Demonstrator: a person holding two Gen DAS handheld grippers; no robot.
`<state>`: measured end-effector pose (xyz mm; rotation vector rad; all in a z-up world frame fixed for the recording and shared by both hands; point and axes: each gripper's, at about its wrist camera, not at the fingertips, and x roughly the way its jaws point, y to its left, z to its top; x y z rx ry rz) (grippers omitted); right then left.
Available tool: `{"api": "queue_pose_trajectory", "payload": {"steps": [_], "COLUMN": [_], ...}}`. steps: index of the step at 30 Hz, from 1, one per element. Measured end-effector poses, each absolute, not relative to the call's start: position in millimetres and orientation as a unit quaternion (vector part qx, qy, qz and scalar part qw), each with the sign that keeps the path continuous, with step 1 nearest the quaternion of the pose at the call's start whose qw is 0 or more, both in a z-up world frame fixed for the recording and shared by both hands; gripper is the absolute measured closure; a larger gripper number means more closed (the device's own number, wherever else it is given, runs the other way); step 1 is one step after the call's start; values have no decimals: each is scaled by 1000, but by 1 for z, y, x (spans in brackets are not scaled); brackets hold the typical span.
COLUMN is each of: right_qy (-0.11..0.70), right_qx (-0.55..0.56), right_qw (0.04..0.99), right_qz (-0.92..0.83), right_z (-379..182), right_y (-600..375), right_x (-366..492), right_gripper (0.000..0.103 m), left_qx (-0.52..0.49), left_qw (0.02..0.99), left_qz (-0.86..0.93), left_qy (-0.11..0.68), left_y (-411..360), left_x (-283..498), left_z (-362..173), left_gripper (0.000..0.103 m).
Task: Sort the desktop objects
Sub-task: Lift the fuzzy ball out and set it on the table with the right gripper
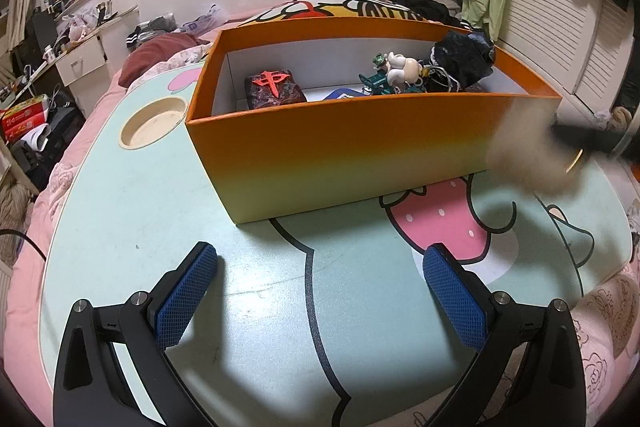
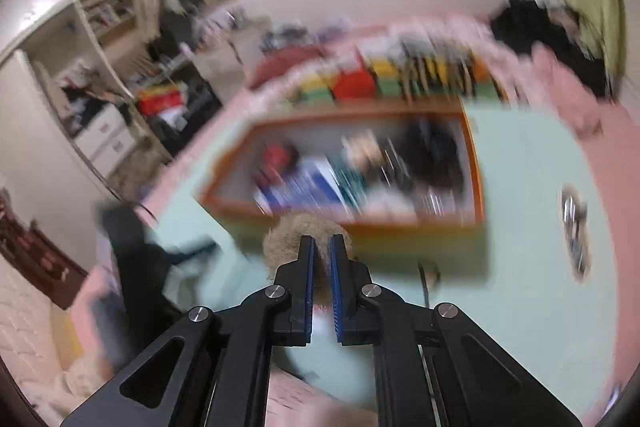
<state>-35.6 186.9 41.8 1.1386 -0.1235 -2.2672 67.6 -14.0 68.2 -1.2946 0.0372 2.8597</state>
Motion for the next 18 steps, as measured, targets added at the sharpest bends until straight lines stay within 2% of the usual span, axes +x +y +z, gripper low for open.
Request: {"api": "queue_pose_trajectory", "payload": {"steps": [3, 6, 8, 10, 14, 16, 18], "right_qy": [-78, -104, -97, -67, 8, 54, 62], "right_qx": [423, 399, 367, 339, 373, 351, 354], "right_qw": [286, 286, 282, 260, 227, 201, 203], "right_qz": [-856, -865, -881, -902, -900, -913, -911], "right_z": [24, 25, 29, 28, -3, -8, -5], "right_y": [186, 192, 201, 208, 204, 194, 188], "right_x": [-49, -42, -26, -8, 3, 9, 10], "right_gripper": [94, 84, 55, 43, 38, 30, 27], "left_qx": [-412, -412, -412, -412, -411, -406, -403], "left_qw": [2, 2, 1, 0, -1, 7, 17], "left_qz": [911, 911, 911, 911, 912, 914, 915], "left_qy": [12, 12, 11, 11, 7, -4, -13], "left_y": [-14, -13, -13, -14, -16, -19, -25], "left_x": [68, 69, 68, 69, 70, 72, 73], "left_z": [68, 68, 68, 69, 69, 71, 73], "left_gripper": [0, 0, 0, 1, 1, 1, 1]}}
